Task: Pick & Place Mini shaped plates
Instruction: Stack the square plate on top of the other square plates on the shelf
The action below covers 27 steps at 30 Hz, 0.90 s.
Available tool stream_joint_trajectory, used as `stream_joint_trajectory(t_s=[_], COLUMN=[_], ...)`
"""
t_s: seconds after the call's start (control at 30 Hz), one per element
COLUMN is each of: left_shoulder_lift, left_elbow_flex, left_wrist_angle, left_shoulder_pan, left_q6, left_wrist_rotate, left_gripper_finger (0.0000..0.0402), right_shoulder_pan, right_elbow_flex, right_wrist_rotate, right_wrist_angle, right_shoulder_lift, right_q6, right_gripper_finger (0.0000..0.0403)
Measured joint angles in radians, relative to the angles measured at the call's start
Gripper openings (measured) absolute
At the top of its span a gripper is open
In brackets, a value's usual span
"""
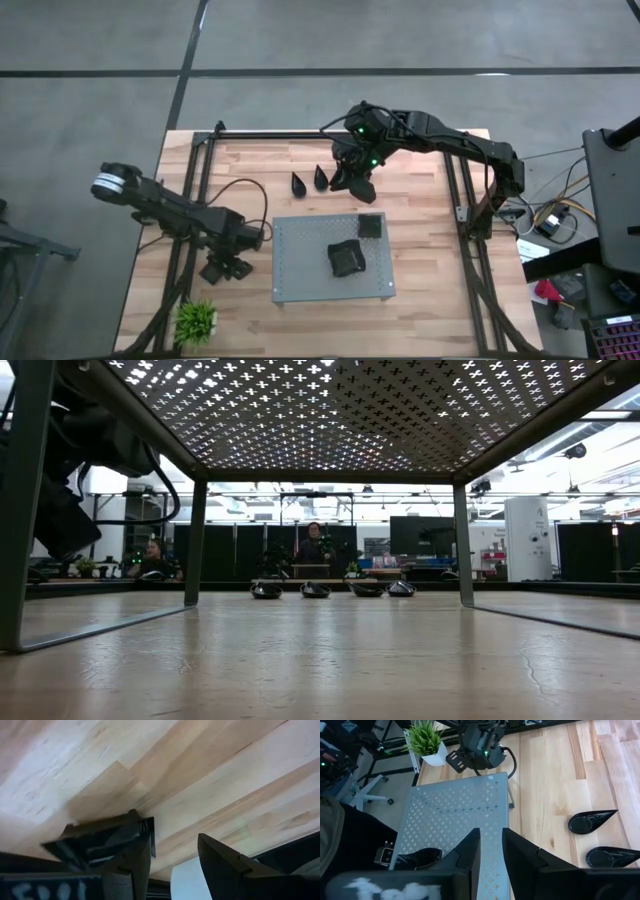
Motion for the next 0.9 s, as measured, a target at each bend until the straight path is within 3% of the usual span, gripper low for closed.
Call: stream_joint_trajectory(t_s=[0.63, 0.9], left_shoulder_lift=[-0.009, -0.062], left_elbow_flex=[0.059, 0.065], left_wrist_angle=[0.122, -0.032], left_shoulder_pan=[0.000, 0.000], left_q6=[-0.025, 0.008], left_wrist_rotate=[0.030, -0.023], left_gripper_finger=[0.0158, 0.0158], right_shoulder_pan=[0.010, 0.010], right_elbow_flex=[0.000, 0.000], right_wrist_rotate=[0.000, 0.000], right_wrist_angle=[0.000, 0.000], right_shoulder_lift=[0.000, -0.001], right_q6=[0.002, 0.002], right_gripper_finger=[0.0062, 0.0075])
